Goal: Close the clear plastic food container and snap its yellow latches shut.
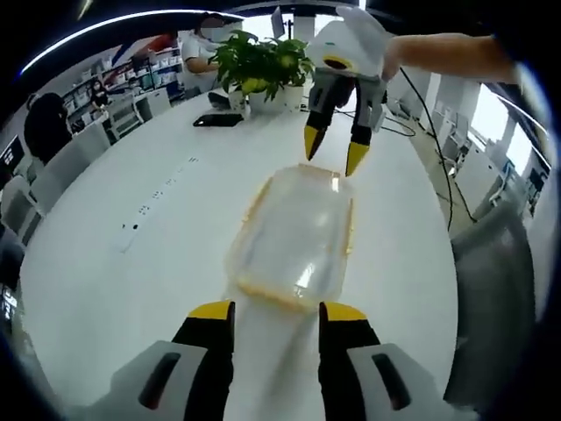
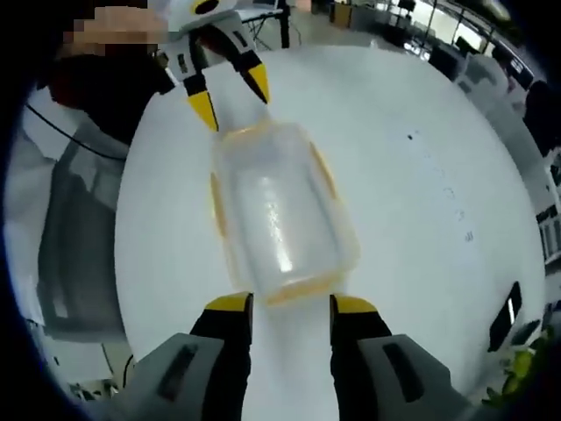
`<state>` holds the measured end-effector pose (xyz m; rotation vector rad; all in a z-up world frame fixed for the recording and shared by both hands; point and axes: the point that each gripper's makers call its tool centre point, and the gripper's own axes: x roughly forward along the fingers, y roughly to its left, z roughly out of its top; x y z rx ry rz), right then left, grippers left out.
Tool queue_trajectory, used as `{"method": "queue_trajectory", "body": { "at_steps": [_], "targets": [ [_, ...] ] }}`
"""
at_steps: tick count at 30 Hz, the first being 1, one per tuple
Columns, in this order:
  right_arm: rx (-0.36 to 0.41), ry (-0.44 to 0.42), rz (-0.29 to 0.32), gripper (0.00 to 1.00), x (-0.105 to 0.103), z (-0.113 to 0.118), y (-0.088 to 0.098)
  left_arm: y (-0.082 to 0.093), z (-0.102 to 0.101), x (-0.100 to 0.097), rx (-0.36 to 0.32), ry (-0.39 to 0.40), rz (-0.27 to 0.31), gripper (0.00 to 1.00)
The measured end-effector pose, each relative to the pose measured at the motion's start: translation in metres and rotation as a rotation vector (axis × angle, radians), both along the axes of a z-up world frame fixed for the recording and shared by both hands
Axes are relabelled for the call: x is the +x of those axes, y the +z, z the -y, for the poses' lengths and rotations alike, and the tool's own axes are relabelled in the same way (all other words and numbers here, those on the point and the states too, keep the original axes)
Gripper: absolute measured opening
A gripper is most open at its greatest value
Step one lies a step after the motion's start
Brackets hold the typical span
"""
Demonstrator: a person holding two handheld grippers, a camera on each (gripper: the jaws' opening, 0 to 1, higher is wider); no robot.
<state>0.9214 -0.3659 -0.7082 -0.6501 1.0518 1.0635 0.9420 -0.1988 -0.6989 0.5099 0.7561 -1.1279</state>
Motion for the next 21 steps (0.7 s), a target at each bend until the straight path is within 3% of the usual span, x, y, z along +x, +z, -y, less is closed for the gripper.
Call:
{"method": "queue_trajectory", "body": {
  "at_steps": [5, 7, 11, 21],
  "targets": [
    [0.047, -0.103, 0.041, 0.32, 0.006, -0.001, 0.001, 0.003, 0.003, 0.004, -0.063, 0.158, -0.037, 0.3],
    [0.083, -0.187, 0.063, 0.31, 0.011, 0.0, 0.003, 0.004, 0.003, 0.006, -0.082, 0.213, -0.052, 0.3],
    [0.157, -0.341, 0.09, 0.3, 0.015, 0.003, 0.004, 0.001, 0.002, 0.007, -0.073, 0.267, -0.041, 0.27],
    [0.273, -0.521, 0.12, 0.3, 0.01, 0.008, 0.002, -0.006, 0.004, 0.002, -0.129, 0.41, -0.079, 0.25]
  ]
}}
